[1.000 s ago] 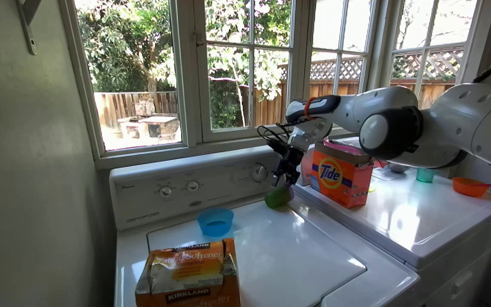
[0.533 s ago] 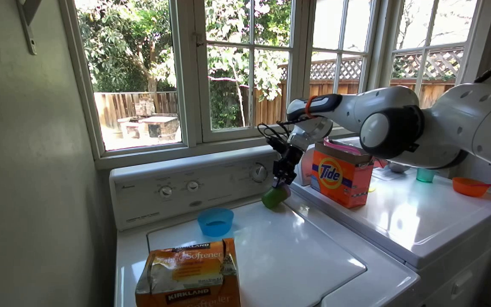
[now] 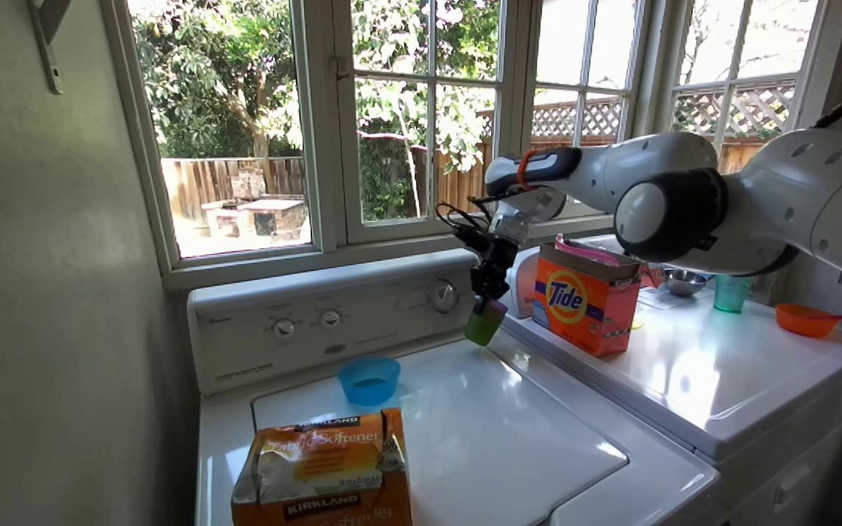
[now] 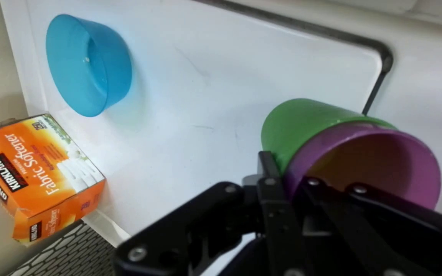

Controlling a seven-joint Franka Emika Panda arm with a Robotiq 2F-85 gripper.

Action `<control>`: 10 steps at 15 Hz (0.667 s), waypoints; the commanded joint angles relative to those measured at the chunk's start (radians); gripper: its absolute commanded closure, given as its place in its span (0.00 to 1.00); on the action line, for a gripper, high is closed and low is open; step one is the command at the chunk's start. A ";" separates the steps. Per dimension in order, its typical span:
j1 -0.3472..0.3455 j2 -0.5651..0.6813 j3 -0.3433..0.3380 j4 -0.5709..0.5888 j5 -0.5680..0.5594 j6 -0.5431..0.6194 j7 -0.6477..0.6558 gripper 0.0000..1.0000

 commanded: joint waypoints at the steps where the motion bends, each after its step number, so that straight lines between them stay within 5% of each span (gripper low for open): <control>1: 0.097 -0.041 -0.055 -0.008 -0.098 -0.060 0.031 0.98; 7: 0.232 -0.035 -0.120 0.003 -0.179 -0.007 0.061 0.98; 8: 0.258 -0.045 -0.244 -0.020 -0.075 0.025 0.019 0.98; 10: 0.273 -0.043 -0.285 -0.022 -0.060 0.057 0.057 0.98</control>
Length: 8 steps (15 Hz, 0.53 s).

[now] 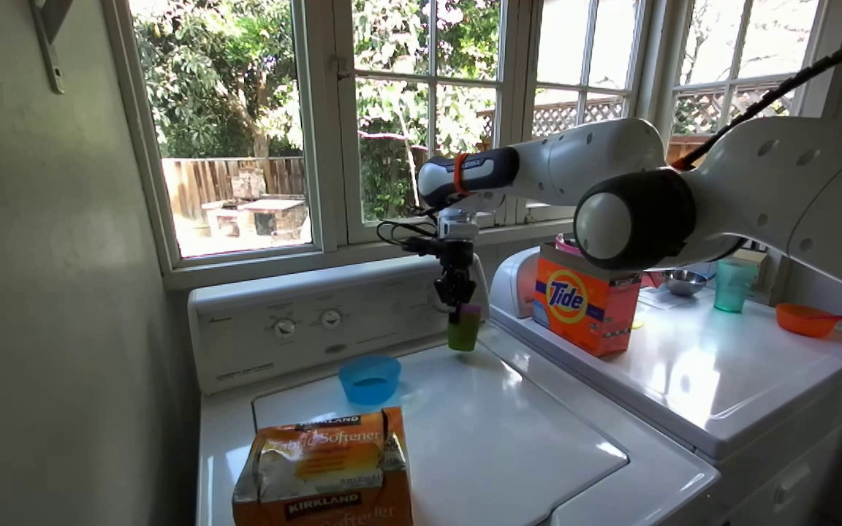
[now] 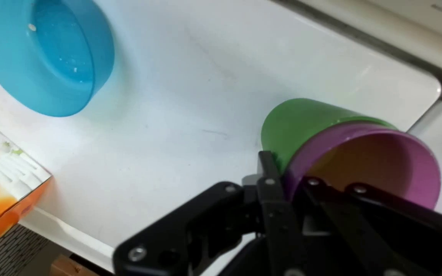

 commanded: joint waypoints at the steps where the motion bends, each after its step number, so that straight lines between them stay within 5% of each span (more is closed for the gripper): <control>1: 0.039 -0.014 -0.178 -0.038 0.104 0.080 0.032 0.98; 4: 0.060 -0.014 -0.273 -0.054 0.155 0.085 0.033 0.98; 8: 0.056 0.002 -0.192 -0.017 0.125 0.012 -0.080 0.98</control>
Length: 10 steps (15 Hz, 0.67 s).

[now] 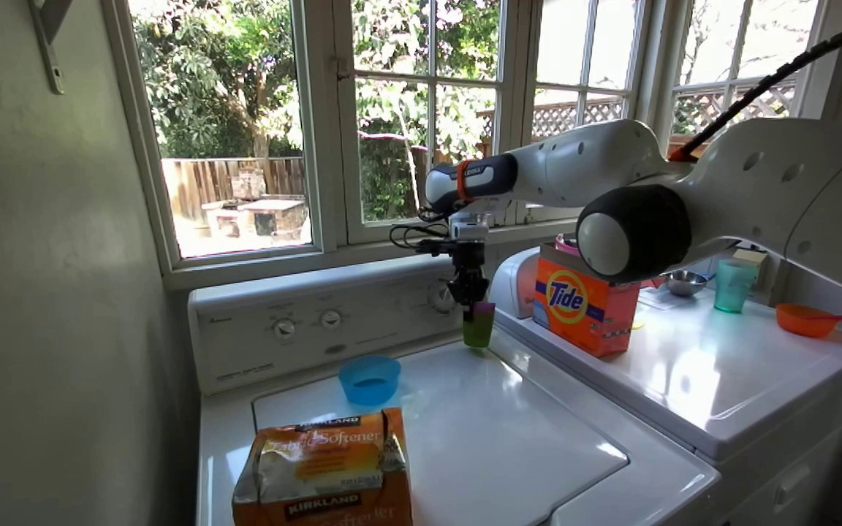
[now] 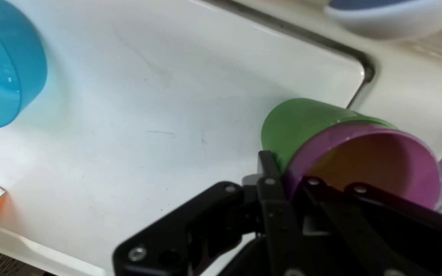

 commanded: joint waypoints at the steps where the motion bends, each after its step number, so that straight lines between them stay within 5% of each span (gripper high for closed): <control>1: 0.023 0.000 0.028 -0.001 -0.001 -0.037 -0.083 0.98; 10: 0.050 0.007 0.010 0.009 -0.028 0.025 -0.092 0.98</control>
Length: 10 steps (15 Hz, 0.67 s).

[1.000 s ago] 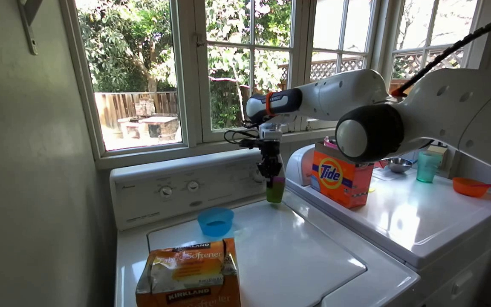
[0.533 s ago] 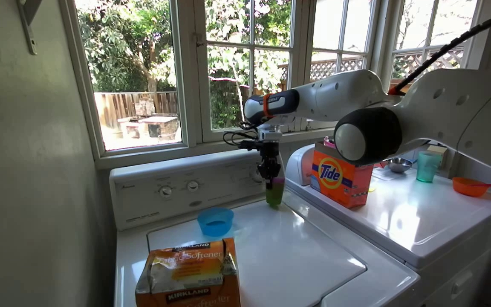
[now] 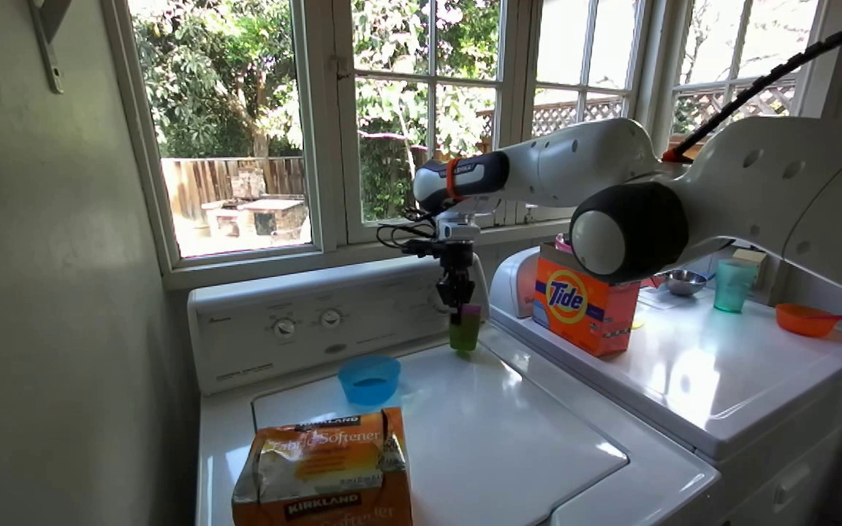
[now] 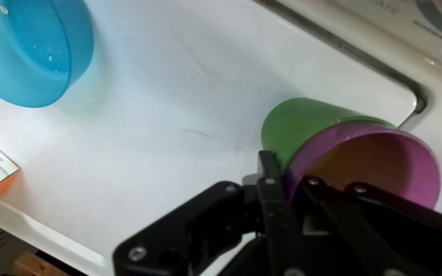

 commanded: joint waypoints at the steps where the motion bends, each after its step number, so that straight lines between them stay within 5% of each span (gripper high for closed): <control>1: 0.030 0.011 -0.022 0.007 -0.036 0.056 -0.011 0.98; 10: 0.147 0.007 -0.087 -0.024 -0.161 0.110 0.015 0.98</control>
